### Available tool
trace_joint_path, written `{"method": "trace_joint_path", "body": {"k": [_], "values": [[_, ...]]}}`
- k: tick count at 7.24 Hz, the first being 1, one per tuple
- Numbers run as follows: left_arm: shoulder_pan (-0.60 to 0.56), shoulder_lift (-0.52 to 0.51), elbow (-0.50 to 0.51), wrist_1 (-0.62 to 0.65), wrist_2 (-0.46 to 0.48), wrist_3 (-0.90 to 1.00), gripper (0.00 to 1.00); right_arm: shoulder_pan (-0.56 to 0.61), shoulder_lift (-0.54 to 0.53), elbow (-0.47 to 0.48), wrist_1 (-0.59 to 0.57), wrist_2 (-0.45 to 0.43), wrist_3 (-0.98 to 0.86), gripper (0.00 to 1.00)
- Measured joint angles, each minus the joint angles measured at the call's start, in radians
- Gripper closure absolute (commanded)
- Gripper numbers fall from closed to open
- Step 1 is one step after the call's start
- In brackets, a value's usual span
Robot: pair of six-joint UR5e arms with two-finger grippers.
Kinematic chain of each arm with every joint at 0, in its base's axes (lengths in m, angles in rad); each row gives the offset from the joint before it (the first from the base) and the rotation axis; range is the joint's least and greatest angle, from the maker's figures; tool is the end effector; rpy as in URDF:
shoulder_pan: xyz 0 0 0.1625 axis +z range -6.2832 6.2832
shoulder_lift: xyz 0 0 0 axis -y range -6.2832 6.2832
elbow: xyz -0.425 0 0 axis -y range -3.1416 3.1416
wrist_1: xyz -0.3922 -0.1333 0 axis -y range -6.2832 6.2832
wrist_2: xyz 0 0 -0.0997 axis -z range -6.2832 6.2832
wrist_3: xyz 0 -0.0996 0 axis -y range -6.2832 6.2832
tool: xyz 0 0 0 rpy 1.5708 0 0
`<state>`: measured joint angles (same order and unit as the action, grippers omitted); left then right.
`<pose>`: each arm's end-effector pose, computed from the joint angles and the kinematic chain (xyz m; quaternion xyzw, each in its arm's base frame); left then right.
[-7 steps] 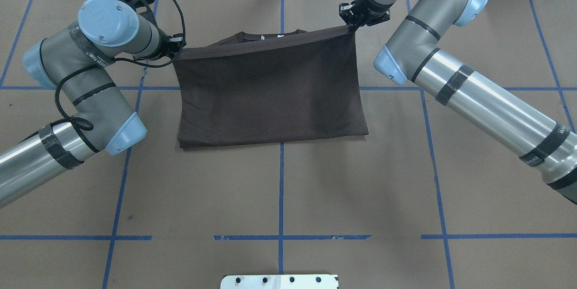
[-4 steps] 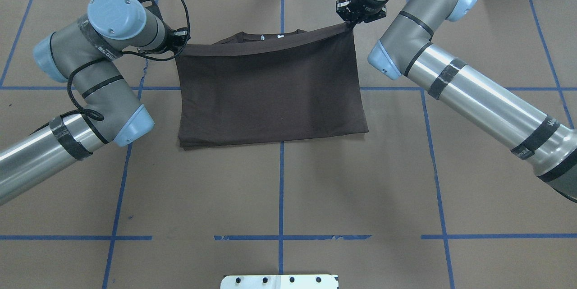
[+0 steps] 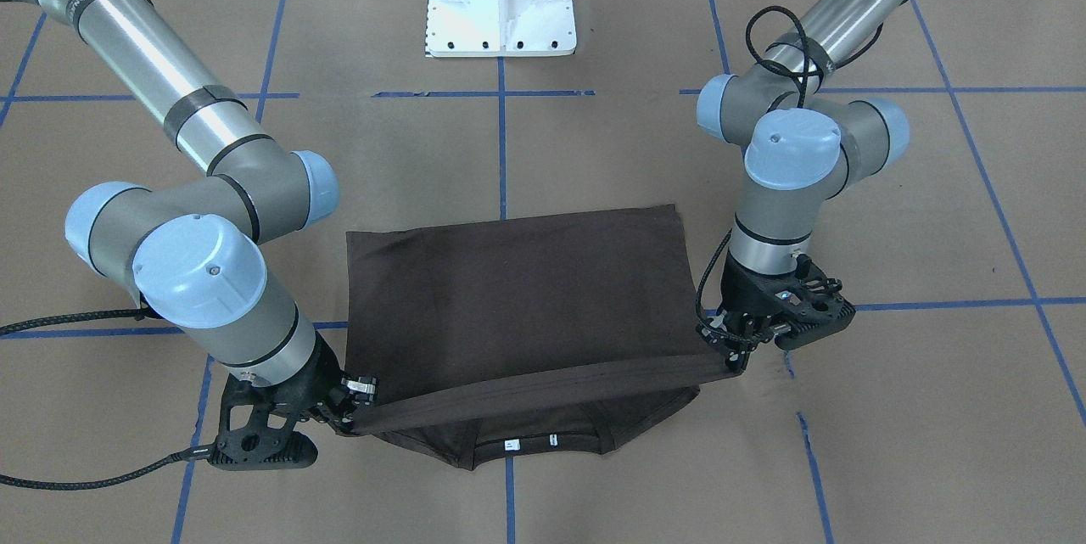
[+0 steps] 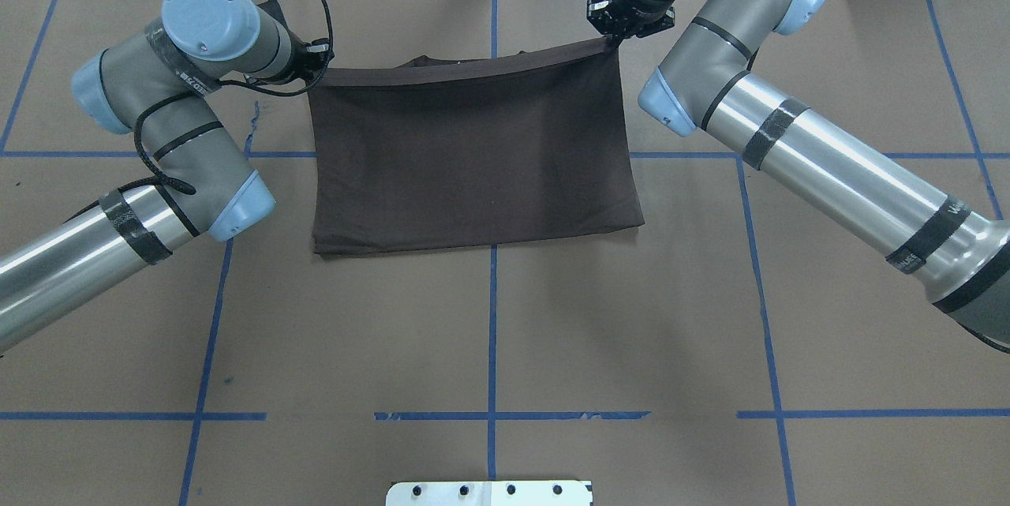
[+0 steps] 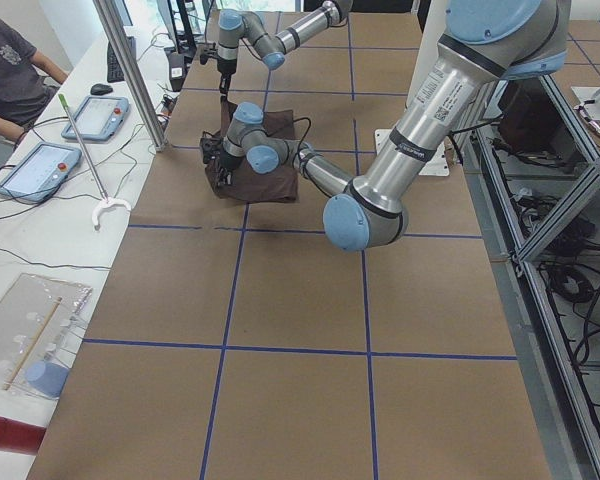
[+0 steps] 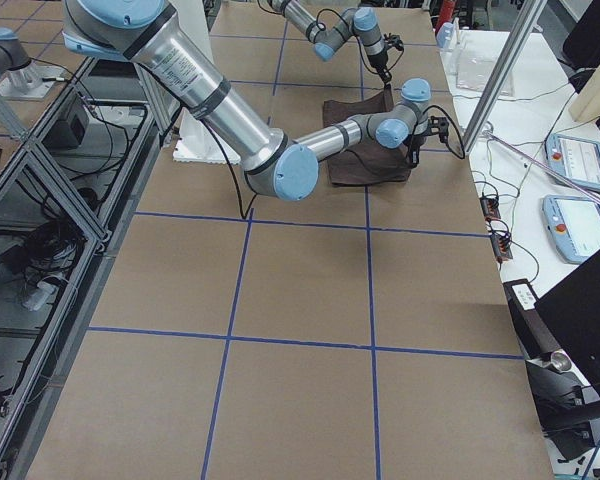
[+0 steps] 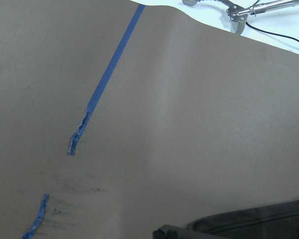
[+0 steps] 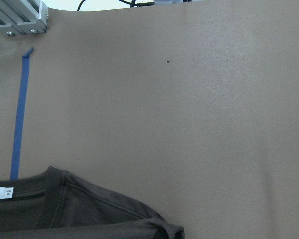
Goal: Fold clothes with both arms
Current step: 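Lay the hem down near the collar and open both grippers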
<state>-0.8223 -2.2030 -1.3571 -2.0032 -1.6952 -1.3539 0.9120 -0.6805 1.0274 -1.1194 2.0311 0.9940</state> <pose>0.4215 -0.6315 0.3362 0.1554 0.3857 -0.2465 0.8754 -0.4393 -0.7129 0.2874 0.1018 -0.4207 0.0622 0.8993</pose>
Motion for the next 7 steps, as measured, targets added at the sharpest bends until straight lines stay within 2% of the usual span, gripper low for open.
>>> {"method": "trace_joint_path", "body": {"k": [4,5,6,7], "values": [[-0.003,-0.007,0.017,-0.019,0.0,0.004,1.0,-0.002,0.007,0.003,0.001,-0.002,0.001,1.0],[-0.003,-0.009,0.017,-0.02,0.0,0.005,0.41,-0.004,0.005,0.006,0.011,-0.002,0.001,0.5],[-0.003,-0.011,0.017,-0.02,0.0,0.006,0.0,-0.006,-0.001,0.008,0.034,-0.002,0.002,0.0],[-0.003,-0.014,0.016,-0.021,0.0,0.006,0.0,-0.006,-0.009,0.01,0.052,-0.002,0.005,0.0]]}}
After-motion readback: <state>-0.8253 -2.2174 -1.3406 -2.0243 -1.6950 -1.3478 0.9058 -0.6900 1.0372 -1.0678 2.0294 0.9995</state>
